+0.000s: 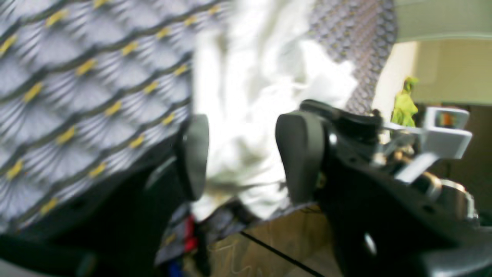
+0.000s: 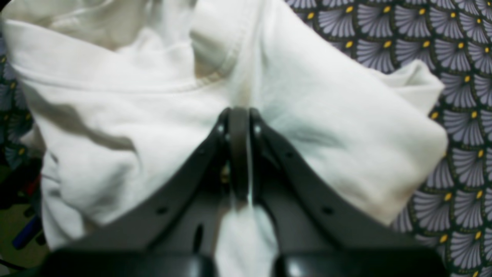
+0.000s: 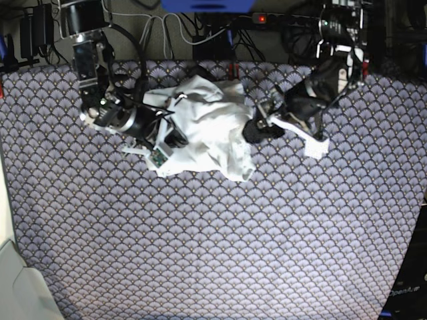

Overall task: Fold the T-shirt properly
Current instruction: 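Grasp the bundle's loose edge with the left gripper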

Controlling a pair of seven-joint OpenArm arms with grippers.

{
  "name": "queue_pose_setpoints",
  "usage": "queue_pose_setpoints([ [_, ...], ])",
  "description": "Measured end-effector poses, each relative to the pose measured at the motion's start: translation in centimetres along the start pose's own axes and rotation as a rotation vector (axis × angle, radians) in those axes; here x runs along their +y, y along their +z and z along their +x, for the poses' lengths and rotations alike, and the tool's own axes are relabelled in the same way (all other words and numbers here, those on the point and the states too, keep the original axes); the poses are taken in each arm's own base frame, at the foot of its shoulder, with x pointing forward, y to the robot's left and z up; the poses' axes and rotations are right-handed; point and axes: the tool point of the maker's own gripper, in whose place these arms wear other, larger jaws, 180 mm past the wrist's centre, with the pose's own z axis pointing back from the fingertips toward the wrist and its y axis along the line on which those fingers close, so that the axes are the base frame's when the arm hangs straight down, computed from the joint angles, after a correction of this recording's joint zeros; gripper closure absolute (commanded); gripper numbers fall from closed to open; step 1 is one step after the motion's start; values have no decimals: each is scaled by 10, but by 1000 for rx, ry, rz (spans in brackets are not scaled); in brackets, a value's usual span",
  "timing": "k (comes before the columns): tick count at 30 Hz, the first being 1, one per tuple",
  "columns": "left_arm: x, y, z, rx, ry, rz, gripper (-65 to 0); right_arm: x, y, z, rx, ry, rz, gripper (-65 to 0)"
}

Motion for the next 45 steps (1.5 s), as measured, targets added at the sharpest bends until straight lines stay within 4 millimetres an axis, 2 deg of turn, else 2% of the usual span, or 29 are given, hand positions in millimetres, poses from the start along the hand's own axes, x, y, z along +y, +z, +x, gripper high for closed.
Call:
queue_pose_setpoints([
  [3, -12, -10, -9, 37, -5, -29, -315, 0, 0, 0, 1, -1, 0, 0],
  [5, -14, -16, -11, 36, 23, -35, -315, -1, 1, -1, 3, 2, -1, 0],
  [9, 6, -21, -19, 54, 64, 9, -315, -2, 2, -1, 1, 5, 1, 0],
  [12, 14, -25, -26, 75, 88, 25, -315, -2, 2, -2, 5, 6, 1, 0],
  [19, 20, -36, -20, 80, 100, 33, -316, -3, 2, -1, 3, 9, 0, 0],
  [26, 29, -54, -32, 111, 170, 51, -316, -4, 2, -1, 5, 10, -1, 0],
  [36, 28, -57, -34, 110, 180, 46, -310, -6, 3, -1, 8, 15, -5, 0],
  [38, 30, -57, -36, 115, 185, 51, -268, -6, 3, -1, 8, 15, -5, 0],
  [41, 37, -61, -38, 121, 209, 56, -129, -6, 3, -2, 8, 14, -5, 0],
  [45, 41, -68, -41, 141, 236, 53, -19, -7, 3, -2, 11, 16, -8, 0],
])
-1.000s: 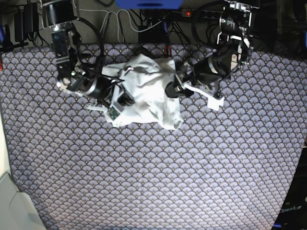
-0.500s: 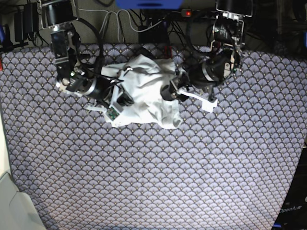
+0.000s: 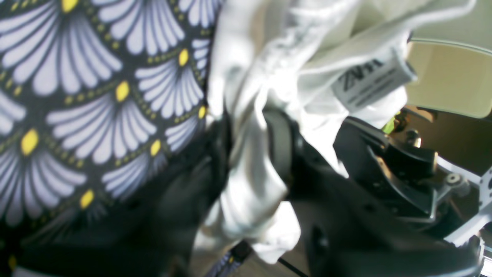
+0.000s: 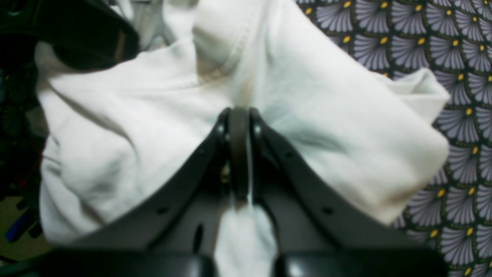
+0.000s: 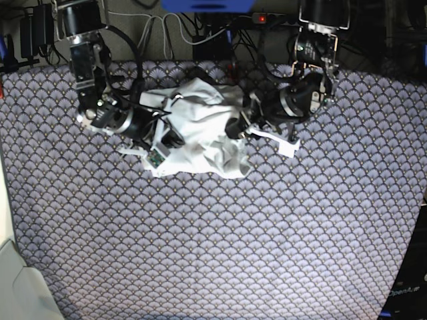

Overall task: Fold the T-shirt properly
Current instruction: 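Grasp the bundle's loose edge with the left gripper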

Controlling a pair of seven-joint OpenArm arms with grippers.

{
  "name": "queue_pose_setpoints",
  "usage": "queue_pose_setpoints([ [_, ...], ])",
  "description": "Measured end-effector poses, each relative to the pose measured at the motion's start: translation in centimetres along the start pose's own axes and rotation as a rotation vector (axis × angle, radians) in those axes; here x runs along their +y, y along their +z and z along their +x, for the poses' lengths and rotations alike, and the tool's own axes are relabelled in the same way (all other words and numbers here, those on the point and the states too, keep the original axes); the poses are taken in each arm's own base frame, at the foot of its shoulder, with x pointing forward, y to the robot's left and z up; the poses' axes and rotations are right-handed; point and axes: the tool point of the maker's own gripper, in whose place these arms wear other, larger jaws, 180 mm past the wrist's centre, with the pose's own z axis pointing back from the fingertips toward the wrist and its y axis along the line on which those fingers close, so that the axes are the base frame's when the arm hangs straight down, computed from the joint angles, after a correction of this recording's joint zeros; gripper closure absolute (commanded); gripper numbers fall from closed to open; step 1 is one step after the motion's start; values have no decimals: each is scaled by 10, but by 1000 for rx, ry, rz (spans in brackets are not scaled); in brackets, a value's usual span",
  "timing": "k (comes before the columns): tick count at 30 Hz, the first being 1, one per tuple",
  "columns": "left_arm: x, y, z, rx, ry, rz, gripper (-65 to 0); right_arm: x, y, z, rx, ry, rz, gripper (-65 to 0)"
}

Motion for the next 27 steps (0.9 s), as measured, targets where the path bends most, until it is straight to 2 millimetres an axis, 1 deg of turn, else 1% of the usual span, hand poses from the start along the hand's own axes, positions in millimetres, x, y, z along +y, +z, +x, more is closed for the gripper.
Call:
queue_pose_setpoints([
  [1, -1, -1, 0, -2, 2, -4, 0, 0, 0, 0, 2, 1, -1, 0],
  [5, -3, -1, 1, -8, 4, -6, -3, -1, 0, -1, 2, 1, -1, 0],
  [11, -19, 3, 9, -24, -45, 1, -3, 0, 0, -1, 2, 1, 0, 0],
  [13, -27, 4, 17, -36, -66, -8, -3, -1, 2, -3, 5, 3, -2, 0],
  [17, -49, 1, 36, -57, -104, -47, -3, -3, 3, -3, 6, 7, -7, 0],
  [19, -59, -3, 34, -52, -133, -60, -3, -7, 8, -4, 14, 24, -14, 0],
  [21, -69, -9, 29, -29, -171, -69, -3, -10, 14, -8, 39, 47, -33, 0],
  [23, -81, -13, 27, -13, -211, -84, -3, -9, 22, -10, 52, 73, -44, 0],
  [25, -88, -17, 26, -3, -273, -77, -3, -10, 29, -13, 67, 94, -52, 0],
  [27, -93, -20, 27, -5, -329, -56, -3, -9, 31, -14, 70, 102, -54, 0],
])
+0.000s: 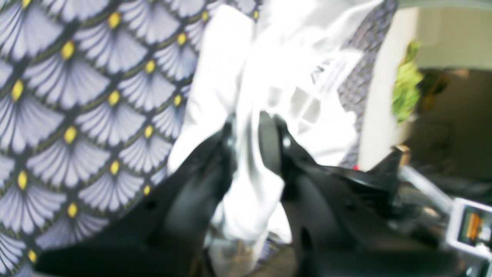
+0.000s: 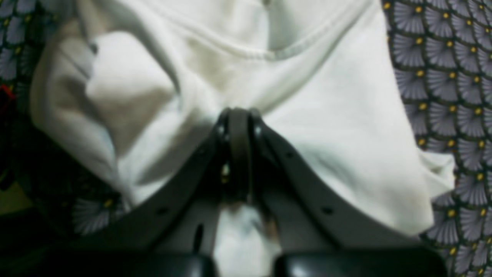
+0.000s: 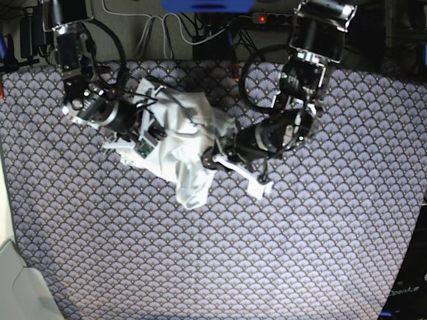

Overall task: Fold the T-shirt properly
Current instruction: 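Grasp the bundle's loose edge with the left gripper, then fold the loose edge over the bundle with the left gripper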

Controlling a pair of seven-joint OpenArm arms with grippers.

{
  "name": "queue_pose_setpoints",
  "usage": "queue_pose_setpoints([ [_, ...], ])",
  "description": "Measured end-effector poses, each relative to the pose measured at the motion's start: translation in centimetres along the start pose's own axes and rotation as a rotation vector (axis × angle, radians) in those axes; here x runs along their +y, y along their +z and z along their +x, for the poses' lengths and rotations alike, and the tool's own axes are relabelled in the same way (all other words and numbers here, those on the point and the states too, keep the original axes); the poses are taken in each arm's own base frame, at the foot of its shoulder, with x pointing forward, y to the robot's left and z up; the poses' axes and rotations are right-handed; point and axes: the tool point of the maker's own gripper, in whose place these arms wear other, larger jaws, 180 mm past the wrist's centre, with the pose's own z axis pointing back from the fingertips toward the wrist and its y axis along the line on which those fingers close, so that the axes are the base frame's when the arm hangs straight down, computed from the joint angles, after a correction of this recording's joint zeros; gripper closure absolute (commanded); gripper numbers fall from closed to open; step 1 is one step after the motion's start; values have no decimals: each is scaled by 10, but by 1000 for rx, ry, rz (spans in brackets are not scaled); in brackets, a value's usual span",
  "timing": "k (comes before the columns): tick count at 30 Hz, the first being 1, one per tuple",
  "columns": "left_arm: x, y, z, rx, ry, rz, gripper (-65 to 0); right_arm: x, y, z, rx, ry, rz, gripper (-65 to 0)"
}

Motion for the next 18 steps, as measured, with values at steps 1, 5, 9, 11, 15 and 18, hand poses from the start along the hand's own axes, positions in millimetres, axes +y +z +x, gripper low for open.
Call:
queue_pose_setpoints([
  [1, -1, -1, 1, 2, -30, 13, -3, 1, 0, -2, 0, -1, 2, 0],
  [5, -13, -10, 6, 8, -128, 35, -3, 7, 2, -8, 4, -11, 12, 0],
  [9, -25, -26, 10, 19, -199, 54, -3, 7, 2, -9, 5, -11, 12, 0],
  [11, -34, -32, 9, 24, -188, 39, -3, 7, 2, -9, 5, -11, 12, 0],
  [15, -32, -33, 6, 25, -180, 40, -3, 6, 3, -10, 10, -8, 12, 0],
  [18, -19, -28, -2, 21, -154, 51, -2, 5, 3, -10, 14, -7, 13, 0],
])
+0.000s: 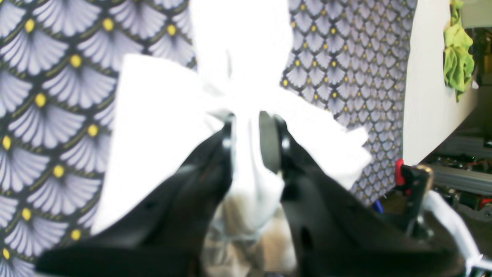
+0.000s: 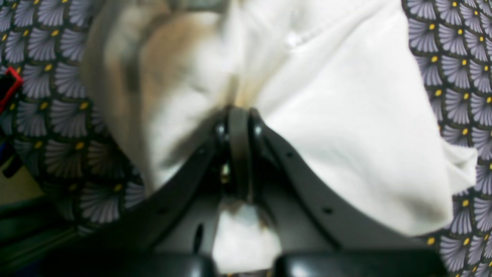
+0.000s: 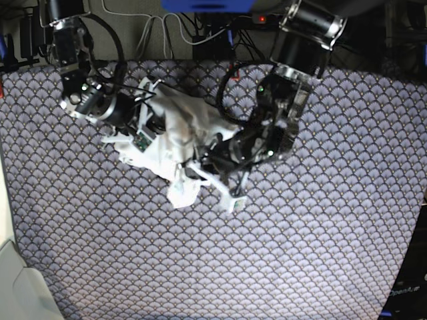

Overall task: Fold the T-shirt properly
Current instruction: 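Fold the loose edge over the bundle with the left gripper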

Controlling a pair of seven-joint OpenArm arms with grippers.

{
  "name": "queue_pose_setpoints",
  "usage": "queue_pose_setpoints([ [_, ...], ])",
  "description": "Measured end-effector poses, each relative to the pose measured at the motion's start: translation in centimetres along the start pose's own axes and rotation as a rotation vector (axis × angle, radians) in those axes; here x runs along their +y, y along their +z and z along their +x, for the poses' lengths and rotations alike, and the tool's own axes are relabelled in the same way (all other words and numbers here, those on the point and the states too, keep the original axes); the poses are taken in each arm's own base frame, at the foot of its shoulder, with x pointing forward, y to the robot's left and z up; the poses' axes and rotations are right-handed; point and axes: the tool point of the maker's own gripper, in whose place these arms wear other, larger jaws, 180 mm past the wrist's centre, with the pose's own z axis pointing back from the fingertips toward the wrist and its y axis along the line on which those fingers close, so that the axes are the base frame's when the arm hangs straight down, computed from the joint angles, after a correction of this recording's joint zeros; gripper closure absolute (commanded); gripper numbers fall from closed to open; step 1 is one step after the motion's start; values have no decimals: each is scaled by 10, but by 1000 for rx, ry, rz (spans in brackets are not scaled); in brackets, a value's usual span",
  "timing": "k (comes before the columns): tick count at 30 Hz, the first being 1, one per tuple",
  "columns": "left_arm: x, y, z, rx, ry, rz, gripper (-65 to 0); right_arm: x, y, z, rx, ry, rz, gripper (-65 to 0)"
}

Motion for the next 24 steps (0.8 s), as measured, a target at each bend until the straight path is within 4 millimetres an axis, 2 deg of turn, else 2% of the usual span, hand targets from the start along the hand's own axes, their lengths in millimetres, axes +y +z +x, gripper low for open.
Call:
queue_pose_setpoints([
  [3, 13, 14, -16, 17, 73, -20, -4, 0, 0, -1, 4, 2, 1, 0],
  [5, 22, 22, -17, 11, 119, -26, -6, 0, 0, -1, 4, 1, 1, 0],
  [7, 36, 30, -12, 1, 149, -15, -39, 1, 0, 0, 1, 1, 2, 0],
  [9, 43, 34, -10, 0, 160, -9, -137, 2, -1, 1, -3, 4, 6, 0],
  [13, 56, 40, -4, -24, 145, 25, -433, 2, -1, 1, 0, 2, 6, 0],
  [16, 55, 39, -4, -24, 146, 22, -565, 2, -2, 1, 0, 2, 6, 0],
  [18, 52, 38, -5, -22, 149, 15, -587, 2, -2, 1, 0, 2, 6, 0],
  [24, 50, 38, -4, -25, 149, 9, -585, 2, -2, 1, 0, 2, 6, 0],
])
